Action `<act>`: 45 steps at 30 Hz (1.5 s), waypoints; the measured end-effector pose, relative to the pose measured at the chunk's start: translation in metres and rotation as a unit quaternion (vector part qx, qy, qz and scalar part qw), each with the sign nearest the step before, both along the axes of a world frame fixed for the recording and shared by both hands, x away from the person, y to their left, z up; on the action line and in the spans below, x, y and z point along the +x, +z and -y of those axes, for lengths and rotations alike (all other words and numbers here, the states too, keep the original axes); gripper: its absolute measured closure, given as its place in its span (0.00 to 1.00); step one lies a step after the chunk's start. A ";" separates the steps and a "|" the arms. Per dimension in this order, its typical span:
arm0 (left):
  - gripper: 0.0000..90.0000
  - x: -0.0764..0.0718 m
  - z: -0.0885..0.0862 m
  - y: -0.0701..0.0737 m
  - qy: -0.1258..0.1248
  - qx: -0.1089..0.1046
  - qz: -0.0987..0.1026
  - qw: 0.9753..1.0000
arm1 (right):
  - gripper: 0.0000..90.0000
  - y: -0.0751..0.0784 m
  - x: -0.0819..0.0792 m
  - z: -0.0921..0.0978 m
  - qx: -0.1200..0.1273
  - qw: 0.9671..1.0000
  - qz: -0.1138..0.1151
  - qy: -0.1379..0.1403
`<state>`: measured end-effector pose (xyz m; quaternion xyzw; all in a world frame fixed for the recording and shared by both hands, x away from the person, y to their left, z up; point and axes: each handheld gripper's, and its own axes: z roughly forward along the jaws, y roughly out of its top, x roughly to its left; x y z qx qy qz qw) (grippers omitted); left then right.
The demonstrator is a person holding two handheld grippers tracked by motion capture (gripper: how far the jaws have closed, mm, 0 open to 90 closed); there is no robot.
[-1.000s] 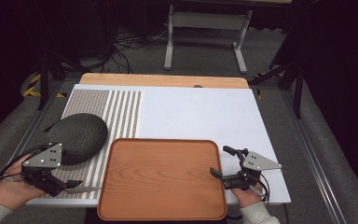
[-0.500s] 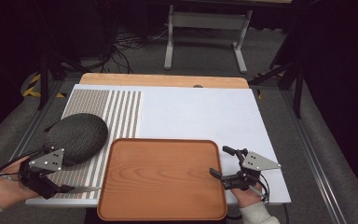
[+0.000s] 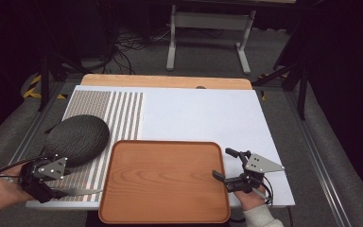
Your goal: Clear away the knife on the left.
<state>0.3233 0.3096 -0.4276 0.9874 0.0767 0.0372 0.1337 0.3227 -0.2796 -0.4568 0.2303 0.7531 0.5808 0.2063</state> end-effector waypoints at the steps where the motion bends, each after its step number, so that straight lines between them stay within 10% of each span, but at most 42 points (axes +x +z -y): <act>1: 0.38 0.000 0.000 -0.001 -0.002 0.010 -0.001 1.000 | 0.08 0.000 0.000 0.000 0.000 1.000 0.000 0.000; 19: 0.60 0.003 -0.001 -0.016 -0.037 0.110 0.002 0.993 | 0.08 -0.001 0.001 -0.001 -0.002 1.000 -0.005 0.003; 29: 0.77 0.003 0.004 -0.022 -0.074 0.155 0.001 0.985 | 0.08 -0.001 0.001 -0.001 -0.002 1.000 -0.005 0.005; 45: 0.89 0.002 0.009 -0.024 -0.090 0.173 -0.001 0.981 | 0.08 0.000 0.000 -0.001 -0.003 1.000 -0.004 0.008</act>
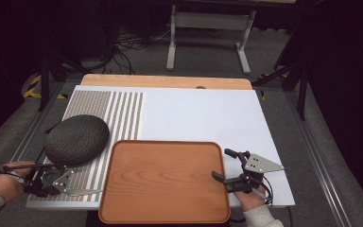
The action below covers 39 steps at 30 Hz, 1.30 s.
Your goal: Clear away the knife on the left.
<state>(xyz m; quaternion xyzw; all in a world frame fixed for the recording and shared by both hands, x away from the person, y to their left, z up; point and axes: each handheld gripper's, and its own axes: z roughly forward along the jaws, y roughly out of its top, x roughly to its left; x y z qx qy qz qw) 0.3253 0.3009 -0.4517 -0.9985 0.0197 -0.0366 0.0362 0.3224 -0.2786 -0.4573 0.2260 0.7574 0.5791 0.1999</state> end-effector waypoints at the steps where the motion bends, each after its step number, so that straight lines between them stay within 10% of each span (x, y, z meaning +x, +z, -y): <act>1: 0.89 0.000 0.000 0.000 0.000 0.000 0.000 1.000 | 0.08 0.000 0.000 0.000 0.000 1.000 0.000 0.000; 22: 0.89 -0.003 -0.009 0.024 0.031 -0.035 0.018 0.999 | 0.08 0.001 -0.001 0.001 0.002 1.000 0.004 -0.001; 39: 0.89 -0.004 -0.014 0.059 0.080 -0.133 0.019 0.988 | 0.08 0.001 -0.001 0.000 0.003 1.000 0.003 -0.002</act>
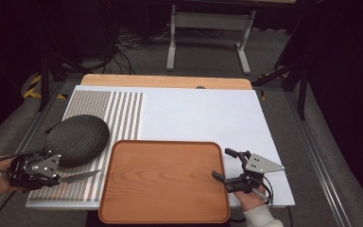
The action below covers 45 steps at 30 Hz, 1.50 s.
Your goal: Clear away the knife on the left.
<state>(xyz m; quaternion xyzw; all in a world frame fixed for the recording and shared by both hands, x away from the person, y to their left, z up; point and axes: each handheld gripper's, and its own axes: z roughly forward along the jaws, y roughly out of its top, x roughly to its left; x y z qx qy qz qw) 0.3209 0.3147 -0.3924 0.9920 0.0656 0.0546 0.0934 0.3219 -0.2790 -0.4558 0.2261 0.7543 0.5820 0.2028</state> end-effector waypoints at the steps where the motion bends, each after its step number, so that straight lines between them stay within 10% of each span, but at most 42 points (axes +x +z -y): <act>1: 0.89 0.000 0.001 0.003 0.005 -0.007 0.001 1.000 | 0.08 0.000 0.000 0.000 0.000 1.000 -0.001 0.000; 19: 0.89 0.002 0.024 0.015 0.058 -0.090 -0.009 0.994 | 0.08 0.000 0.000 0.001 0.002 1.000 0.000 0.001; 30: 0.89 0.002 0.048 0.027 0.099 -0.129 -0.043 0.986 | 0.08 0.001 0.000 0.001 0.004 1.000 0.001 0.003; 36: 0.89 0.001 0.065 0.026 0.108 -0.183 -0.050 0.976 | 0.08 0.001 0.000 0.002 0.004 1.000 -0.001 0.006; 45: 0.89 0.001 0.087 0.020 0.115 -0.206 -0.058 0.970 | 0.08 0.001 -0.001 0.002 0.002 1.000 0.003 0.006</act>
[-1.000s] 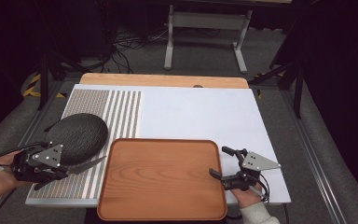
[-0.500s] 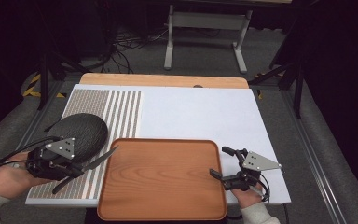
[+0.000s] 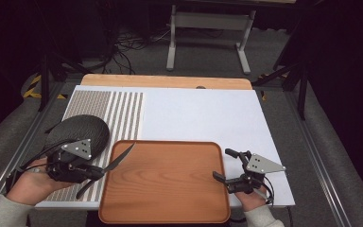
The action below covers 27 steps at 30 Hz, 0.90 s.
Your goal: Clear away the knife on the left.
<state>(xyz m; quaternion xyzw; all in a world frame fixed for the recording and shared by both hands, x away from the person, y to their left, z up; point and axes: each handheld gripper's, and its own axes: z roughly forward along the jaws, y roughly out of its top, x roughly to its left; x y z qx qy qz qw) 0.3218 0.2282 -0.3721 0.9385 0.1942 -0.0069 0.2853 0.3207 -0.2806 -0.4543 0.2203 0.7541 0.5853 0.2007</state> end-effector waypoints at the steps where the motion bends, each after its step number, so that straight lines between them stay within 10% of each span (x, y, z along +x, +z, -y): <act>1: 0.89 0.000 0.003 -0.001 -0.004 -0.002 0.003 1.000 | 0.08 0.000 0.000 0.000 0.000 1.000 0.000 0.000; 27: 0.89 0.006 0.051 -0.032 0.026 -0.021 -0.037 0.999 | 0.08 -0.002 0.001 -0.001 -0.006 1.000 -0.003 0.002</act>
